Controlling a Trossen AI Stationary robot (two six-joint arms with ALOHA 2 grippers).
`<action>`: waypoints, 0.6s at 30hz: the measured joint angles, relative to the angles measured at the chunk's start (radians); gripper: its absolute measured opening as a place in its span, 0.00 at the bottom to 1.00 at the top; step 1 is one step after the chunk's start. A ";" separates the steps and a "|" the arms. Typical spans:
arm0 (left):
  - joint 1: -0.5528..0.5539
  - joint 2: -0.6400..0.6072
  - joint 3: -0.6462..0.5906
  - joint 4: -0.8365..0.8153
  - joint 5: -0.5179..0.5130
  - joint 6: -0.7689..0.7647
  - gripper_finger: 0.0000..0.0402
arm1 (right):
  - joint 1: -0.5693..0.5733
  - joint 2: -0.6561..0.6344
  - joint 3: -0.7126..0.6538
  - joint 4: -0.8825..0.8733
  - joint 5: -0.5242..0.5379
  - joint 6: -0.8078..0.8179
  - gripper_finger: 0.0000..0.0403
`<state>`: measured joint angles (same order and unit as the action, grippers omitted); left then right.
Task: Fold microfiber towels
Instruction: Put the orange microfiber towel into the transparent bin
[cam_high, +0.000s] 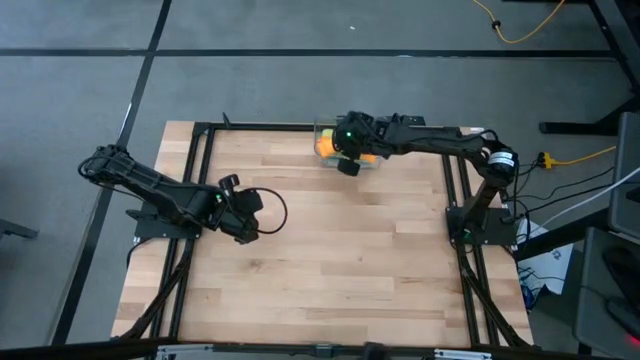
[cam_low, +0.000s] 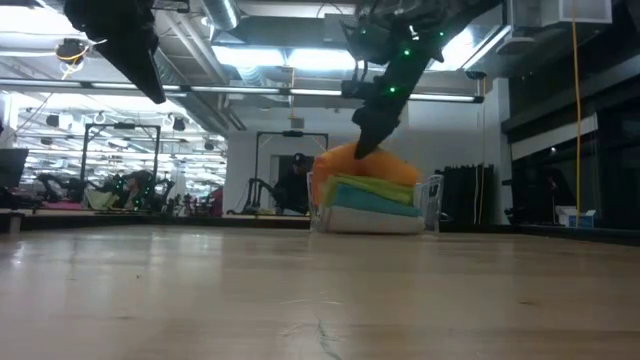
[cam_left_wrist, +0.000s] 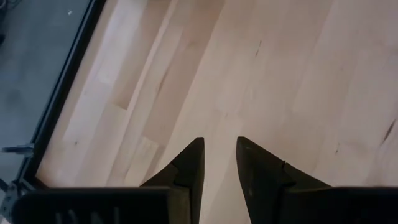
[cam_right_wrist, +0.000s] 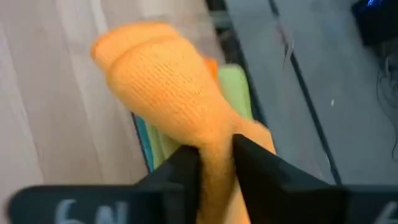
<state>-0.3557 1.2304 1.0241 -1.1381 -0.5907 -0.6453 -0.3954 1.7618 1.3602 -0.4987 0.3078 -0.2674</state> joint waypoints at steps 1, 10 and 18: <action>0.000 0.000 0.000 0.007 -0.002 0.000 0.21 | 0.000 0.000 0.000 -0.021 0.001 0.013 0.26; 0.000 0.000 0.000 0.041 0.003 0.000 0.21 | 0.017 -0.019 0.060 -0.181 -0.110 0.079 0.49; 0.000 0.000 0.000 0.060 0.005 -0.007 0.21 | 0.071 -0.020 0.278 -0.443 -0.125 0.160 0.52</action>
<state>-0.3557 1.2304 1.0241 -1.0783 -0.5858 -0.6521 -0.3246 1.7416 1.6382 -0.9416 0.1828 -0.1078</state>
